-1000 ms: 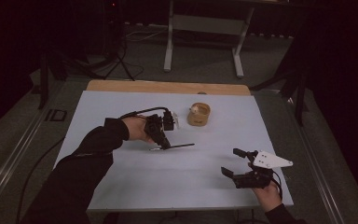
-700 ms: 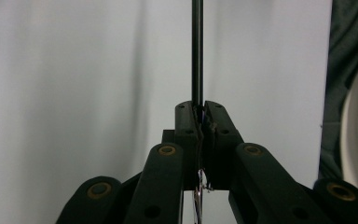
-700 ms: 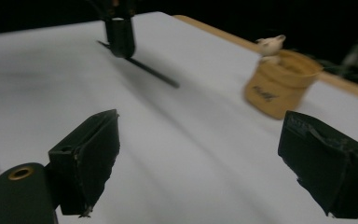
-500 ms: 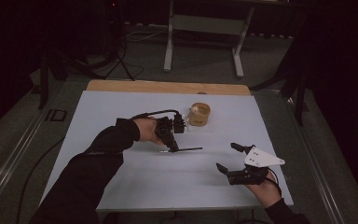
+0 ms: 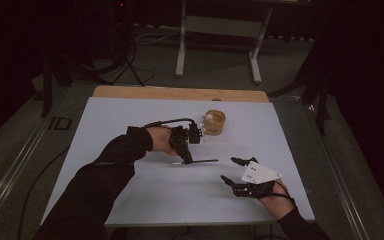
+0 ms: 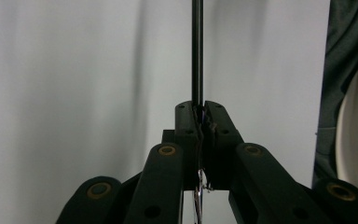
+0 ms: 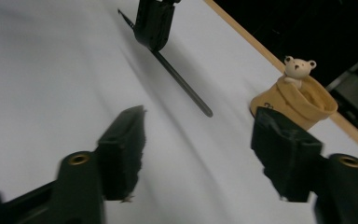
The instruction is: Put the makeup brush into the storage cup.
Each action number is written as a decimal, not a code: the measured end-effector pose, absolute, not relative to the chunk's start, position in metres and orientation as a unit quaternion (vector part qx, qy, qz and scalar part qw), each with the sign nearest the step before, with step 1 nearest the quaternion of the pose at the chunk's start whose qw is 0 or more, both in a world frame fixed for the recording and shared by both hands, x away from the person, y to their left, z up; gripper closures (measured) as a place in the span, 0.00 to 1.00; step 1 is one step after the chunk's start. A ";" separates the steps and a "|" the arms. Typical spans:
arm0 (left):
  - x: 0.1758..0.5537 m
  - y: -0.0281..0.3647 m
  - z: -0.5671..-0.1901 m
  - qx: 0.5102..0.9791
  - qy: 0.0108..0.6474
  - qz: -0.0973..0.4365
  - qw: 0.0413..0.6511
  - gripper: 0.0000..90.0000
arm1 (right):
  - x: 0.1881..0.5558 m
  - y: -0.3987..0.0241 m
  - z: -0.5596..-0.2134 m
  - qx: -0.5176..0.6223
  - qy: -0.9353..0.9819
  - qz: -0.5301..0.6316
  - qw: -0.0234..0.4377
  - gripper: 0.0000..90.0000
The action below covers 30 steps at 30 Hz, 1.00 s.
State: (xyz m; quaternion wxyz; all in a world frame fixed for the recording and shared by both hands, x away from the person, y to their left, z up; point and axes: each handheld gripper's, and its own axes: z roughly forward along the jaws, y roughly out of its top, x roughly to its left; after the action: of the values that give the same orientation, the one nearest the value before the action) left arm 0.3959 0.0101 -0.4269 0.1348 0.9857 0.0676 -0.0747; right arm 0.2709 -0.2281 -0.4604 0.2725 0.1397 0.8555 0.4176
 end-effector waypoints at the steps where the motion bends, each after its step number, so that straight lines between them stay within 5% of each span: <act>1: 0.397 0.010 -0.427 0.985 0.070 -0.080 0.133 0.95 | 0.270 -0.226 -0.460 0.133 0.858 0.410 0.279 0.42; 16: 0.391 -0.010 -0.423 0.987 0.056 -0.085 0.123 0.95 | 0.263 -0.190 -0.467 0.028 0.877 0.276 0.392 0.64; 30: 0.389 -0.020 -0.423 0.988 0.050 -0.089 0.119 0.95 | 0.257 -0.167 -0.477 -0.059 0.878 0.219 0.422 0.78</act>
State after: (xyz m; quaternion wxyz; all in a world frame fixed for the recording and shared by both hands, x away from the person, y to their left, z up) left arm 0.3888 -0.0196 -0.4230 0.1191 0.9876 0.0496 -0.0889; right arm 0.2565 -0.1673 -0.4770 0.4224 -0.0595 0.8776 0.2187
